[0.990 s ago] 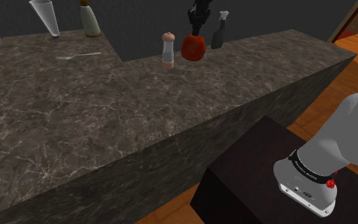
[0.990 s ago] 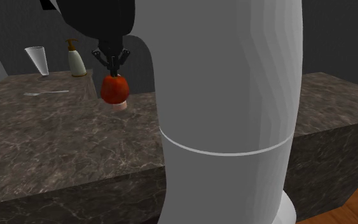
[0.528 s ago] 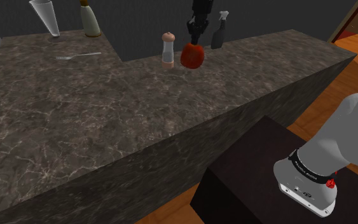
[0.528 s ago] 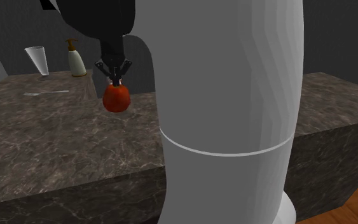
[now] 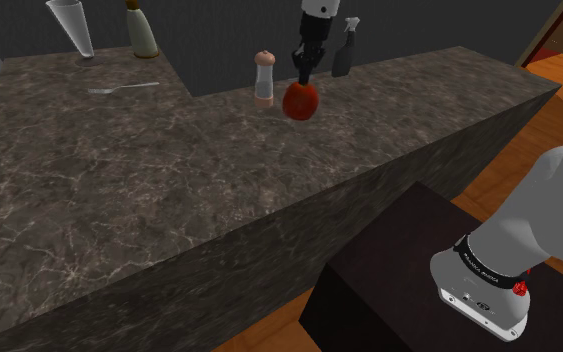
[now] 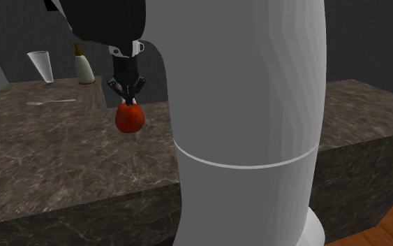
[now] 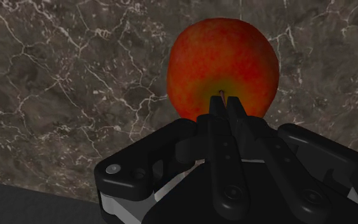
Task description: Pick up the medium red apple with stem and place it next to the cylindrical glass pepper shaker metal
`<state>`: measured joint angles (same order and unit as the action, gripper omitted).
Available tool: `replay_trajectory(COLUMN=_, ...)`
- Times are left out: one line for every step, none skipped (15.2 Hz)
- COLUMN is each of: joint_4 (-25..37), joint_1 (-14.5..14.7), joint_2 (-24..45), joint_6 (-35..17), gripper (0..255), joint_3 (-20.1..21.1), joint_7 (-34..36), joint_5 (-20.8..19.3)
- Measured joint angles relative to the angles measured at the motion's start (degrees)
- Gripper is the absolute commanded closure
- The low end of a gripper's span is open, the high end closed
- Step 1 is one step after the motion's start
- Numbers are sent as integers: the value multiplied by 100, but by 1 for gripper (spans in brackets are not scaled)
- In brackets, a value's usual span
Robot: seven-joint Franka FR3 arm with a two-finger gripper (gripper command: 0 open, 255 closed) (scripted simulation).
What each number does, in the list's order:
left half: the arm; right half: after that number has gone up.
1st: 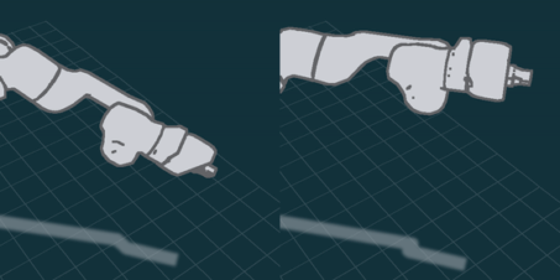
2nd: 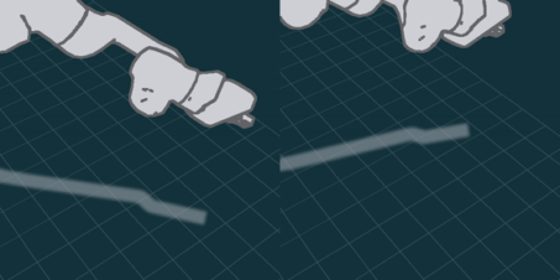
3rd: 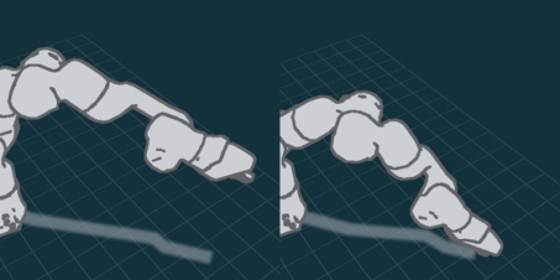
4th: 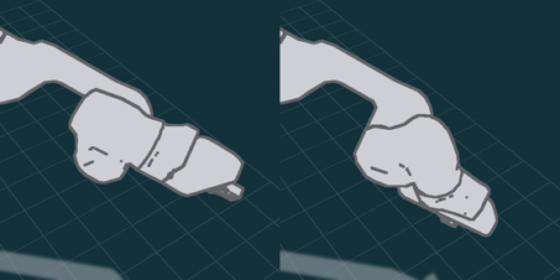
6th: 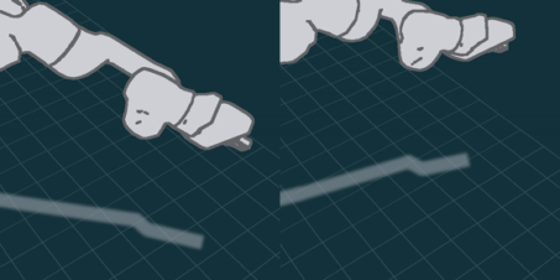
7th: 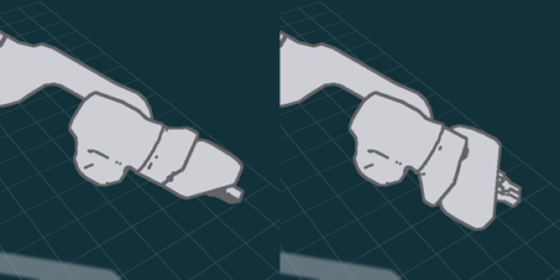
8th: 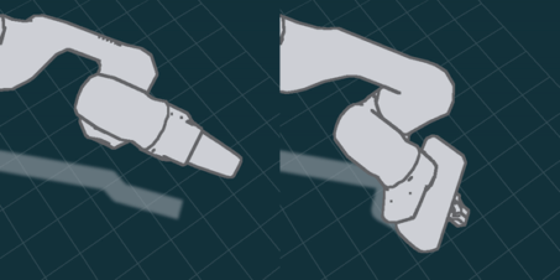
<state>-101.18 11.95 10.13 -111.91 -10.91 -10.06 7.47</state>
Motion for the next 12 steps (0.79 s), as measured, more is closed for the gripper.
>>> replay_trajectory(joint_4=-48, joint_1=-5, joint_2=18, joint_6=-65, gripper=255, joint_3=-2, joint_7=-18, joint_5=8)
replay_trajectory(joint_4=-104, joint_1=-5, joint_2=40, joint_6=-142, gripper=255, joint_3=0, joint_7=-27, joint_5=16)
replay_trajectory(joint_4=-163, joint_1=-8, joint_2=63, joint_6=-223, gripper=255, joint_3=0, joint_7=-42, joint_5=26)
replay_trajectory(joint_4=-206, joint_1=-6, joint_2=87, joint_6=-289, gripper=255, joint_3=4, joint_7=-48, joint_5=34)
replay_trajectory(joint_4=-254, joint_1=-3, joint_2=104, joint_6=-354, gripper=255, joint_3=7, joint_7=-52, joint_5=41)
replay_trajectory(joint_4=-285, joint_1=0, joint_2=140, joint_6=-420, gripper=255, joint_3=13, joint_7=-55, joint_5=52)
replay_trajectory(joint_4=-336, joint_1=-3, joint_2=160, joint_6=-488, gripper=255, joint_3=12, joint_7=-71, joint_5=60)
replay_trajectory(joint_4=-404, joint_1=-7, joint_2=170, joint_6=-566, gripper=255, joint_3=12, joint_7=-87, joint_5=68)
replay_trajectory(joint_4=-462, joint_1=1, joint_2=196, joint_6=-651, gripper=255, joint_3=20, joint_7=-85, joint_5=77)
replay_trajectory(joint_4=-482, joint_1=-3, joint_2=220, joint_6=-692, gripper=255, joint_3=19, joint_7=-100, joint_5=86)
replay_trajectory(joint_4=-493, joint_1=-5, joint_2=228, joint_6=-710, gripper=255, joint_3=19, joint_7=-104, joint_5=89)
replay_trajectory(joint_4=-500, joint_1=-4, joint_2=233, joint_6=-723, gripper=255, joint_3=20, joint_7=-105, joint_5=91)
